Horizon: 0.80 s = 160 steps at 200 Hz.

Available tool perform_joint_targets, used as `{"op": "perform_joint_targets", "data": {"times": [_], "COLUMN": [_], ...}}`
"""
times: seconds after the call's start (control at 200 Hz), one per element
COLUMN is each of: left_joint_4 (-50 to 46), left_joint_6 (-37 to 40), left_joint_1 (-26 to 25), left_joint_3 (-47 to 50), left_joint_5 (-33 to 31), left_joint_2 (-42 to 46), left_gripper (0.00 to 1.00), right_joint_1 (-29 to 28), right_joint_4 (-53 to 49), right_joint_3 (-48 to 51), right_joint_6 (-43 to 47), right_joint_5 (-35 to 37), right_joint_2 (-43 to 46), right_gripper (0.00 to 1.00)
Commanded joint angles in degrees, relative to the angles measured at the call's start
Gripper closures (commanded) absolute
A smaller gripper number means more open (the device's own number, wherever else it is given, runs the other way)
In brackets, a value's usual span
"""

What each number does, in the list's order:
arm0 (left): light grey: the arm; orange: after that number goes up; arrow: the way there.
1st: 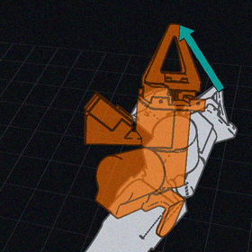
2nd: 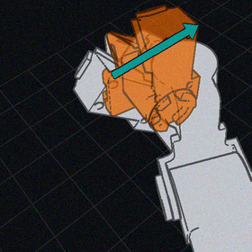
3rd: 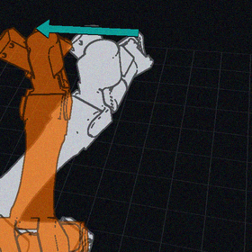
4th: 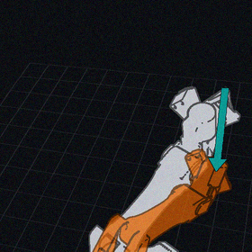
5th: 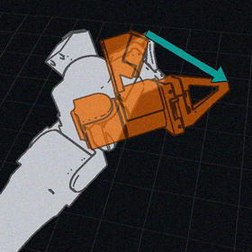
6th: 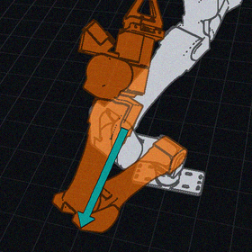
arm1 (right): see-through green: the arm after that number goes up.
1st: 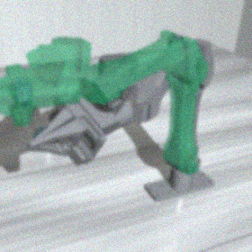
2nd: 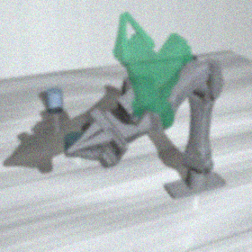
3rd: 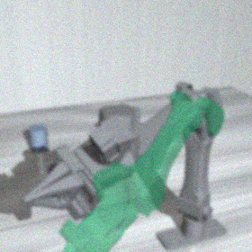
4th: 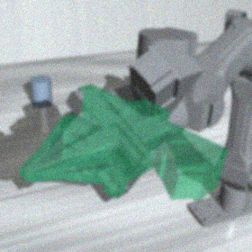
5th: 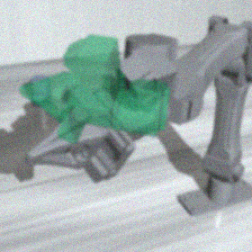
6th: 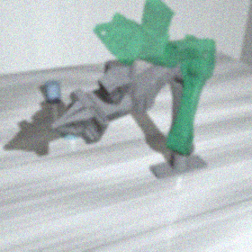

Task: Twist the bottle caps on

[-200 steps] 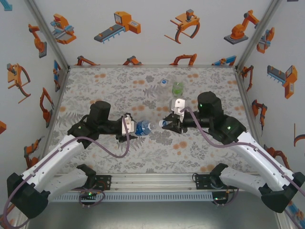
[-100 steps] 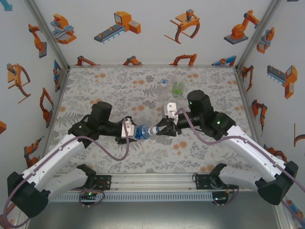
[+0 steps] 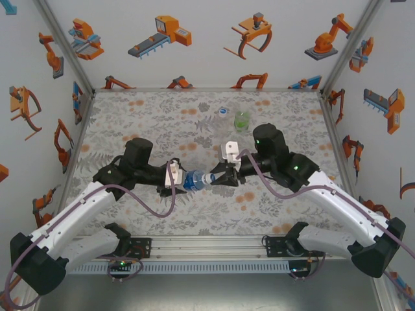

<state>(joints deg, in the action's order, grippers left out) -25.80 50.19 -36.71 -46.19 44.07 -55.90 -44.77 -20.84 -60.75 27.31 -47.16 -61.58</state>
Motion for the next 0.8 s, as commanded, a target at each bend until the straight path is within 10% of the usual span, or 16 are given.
{"op": "perform_joint_targets", "data": {"times": [0.0, 0.511, 0.796], "left_joint_4": [1.46, 1.45, 2.16], "left_joint_6": [-1.53, -2.59, -3.07], "left_joint_1": [-0.23, -0.19, -0.14], "left_joint_3": [-2.23, -2.77, -2.50], "left_joint_5": [3.17, 3.92, 2.88], "left_joint_2": [-0.15, -0.66, -0.01], "left_gripper": [1.00, 1.00, 1.00], "right_joint_1": [-1.19, -3.03, -3.12], "right_joint_4": [1.71, 2.28, 13.84], "right_joint_3": [1.36, 1.22, 5.12], "right_joint_6": [1.58, 3.33, -28.91], "right_joint_5": [2.44, 4.44, 9.96], "right_joint_2": [0.39, -1.28, -3.38], "right_gripper": [1.00, 1.00, 1.00]}}
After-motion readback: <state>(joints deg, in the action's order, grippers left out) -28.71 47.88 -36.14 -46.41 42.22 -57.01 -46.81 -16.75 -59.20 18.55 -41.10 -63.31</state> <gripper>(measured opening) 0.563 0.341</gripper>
